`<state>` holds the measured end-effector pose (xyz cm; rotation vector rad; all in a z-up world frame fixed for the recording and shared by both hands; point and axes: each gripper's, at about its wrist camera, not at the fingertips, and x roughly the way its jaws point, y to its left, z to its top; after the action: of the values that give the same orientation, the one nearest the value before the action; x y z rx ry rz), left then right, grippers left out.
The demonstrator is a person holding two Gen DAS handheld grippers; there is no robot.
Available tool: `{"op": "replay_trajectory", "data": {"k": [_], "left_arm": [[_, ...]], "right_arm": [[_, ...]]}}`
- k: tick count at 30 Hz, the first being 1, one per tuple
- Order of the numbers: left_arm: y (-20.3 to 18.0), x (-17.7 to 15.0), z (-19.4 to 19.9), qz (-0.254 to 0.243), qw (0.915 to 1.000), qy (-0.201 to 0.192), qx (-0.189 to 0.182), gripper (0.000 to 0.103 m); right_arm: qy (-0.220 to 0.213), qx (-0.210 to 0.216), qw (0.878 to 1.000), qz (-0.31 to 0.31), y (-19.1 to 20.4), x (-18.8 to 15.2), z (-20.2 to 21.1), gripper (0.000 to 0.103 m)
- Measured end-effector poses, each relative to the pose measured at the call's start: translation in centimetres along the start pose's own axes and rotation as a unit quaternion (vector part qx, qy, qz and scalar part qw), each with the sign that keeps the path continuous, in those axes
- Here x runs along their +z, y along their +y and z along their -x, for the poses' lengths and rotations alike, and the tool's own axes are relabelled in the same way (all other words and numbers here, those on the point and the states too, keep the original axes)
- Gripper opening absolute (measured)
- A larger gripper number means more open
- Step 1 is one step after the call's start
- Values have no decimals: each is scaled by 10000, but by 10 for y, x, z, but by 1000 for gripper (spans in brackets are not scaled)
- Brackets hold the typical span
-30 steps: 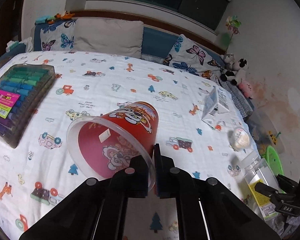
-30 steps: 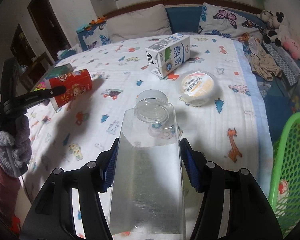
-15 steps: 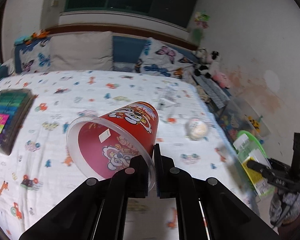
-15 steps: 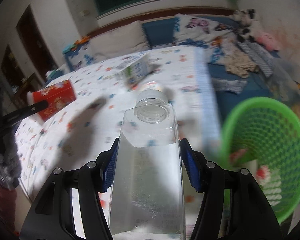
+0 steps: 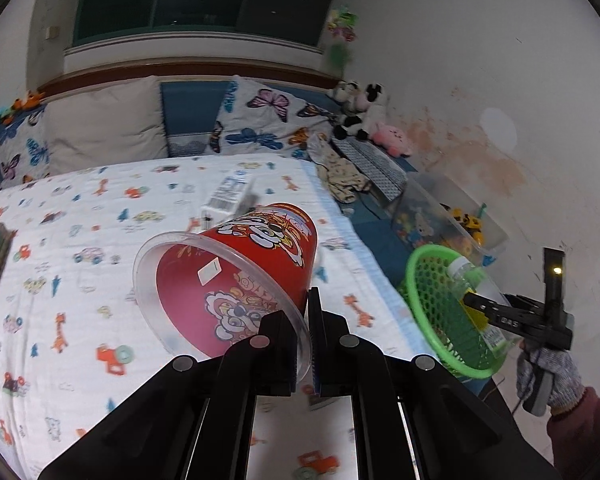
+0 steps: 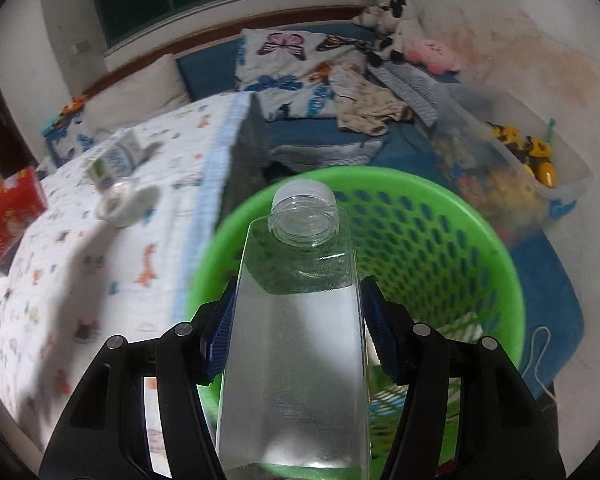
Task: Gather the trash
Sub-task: 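Carry the clear bottle over the basket and open the right gripper, then carry the red cup over the basket and open the left gripper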
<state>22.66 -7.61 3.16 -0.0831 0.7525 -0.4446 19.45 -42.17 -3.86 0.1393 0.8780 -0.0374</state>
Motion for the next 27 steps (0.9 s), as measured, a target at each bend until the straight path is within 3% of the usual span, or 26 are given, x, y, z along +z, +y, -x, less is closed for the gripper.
{"op": "replay_trajectory", "data": {"k": [11, 27], "left_arm": [[-57, 7, -24, -417, 9985, 161, -330, 5], [-149, -3, -92, -969, 9884, 799, -857, 5]], "right_arm": [[-57, -97, 9996, -269, -34, 4, -14, 64], [-580, -2, 9975, -409, -58, -22, 53, 67]]}}
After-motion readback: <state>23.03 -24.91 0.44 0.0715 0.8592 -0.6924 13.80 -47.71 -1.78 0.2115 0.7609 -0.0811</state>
